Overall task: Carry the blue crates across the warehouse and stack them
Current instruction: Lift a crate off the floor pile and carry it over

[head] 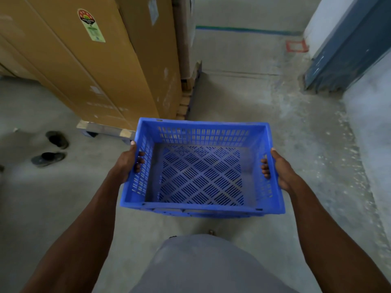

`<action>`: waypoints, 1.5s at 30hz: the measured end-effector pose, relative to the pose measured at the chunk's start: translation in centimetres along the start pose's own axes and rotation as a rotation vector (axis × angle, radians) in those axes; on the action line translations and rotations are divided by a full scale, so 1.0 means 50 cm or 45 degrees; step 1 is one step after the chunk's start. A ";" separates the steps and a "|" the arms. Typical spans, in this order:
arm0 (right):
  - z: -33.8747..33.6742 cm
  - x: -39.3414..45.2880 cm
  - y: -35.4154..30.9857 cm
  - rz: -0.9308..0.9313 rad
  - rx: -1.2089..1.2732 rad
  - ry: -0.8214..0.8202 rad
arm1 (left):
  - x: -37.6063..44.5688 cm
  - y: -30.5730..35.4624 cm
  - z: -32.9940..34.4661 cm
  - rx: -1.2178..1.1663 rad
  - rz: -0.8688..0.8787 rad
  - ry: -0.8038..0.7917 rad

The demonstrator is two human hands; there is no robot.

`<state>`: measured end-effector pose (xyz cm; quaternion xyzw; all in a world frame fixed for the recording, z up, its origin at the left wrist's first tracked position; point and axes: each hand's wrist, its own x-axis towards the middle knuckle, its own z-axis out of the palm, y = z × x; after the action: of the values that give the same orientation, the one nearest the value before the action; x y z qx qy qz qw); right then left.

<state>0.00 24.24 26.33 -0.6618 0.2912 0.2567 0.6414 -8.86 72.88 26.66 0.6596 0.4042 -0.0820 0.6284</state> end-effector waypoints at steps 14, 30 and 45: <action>-0.046 -0.102 -0.001 -0.094 0.046 0.187 | -0.058 0.061 0.025 0.095 0.088 -0.021; -0.073 -0.469 0.273 -0.117 0.531 0.715 | -0.127 0.181 0.164 0.510 0.335 -0.579; 0.023 -1.032 0.876 -0.012 1.260 1.469 | -0.553 -0.085 0.469 1.100 0.600 -1.449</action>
<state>-67.32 27.93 32.46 -0.3275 0.6588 -0.2932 0.6105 -20.43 39.50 35.84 0.7722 -0.2032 -0.4250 0.4263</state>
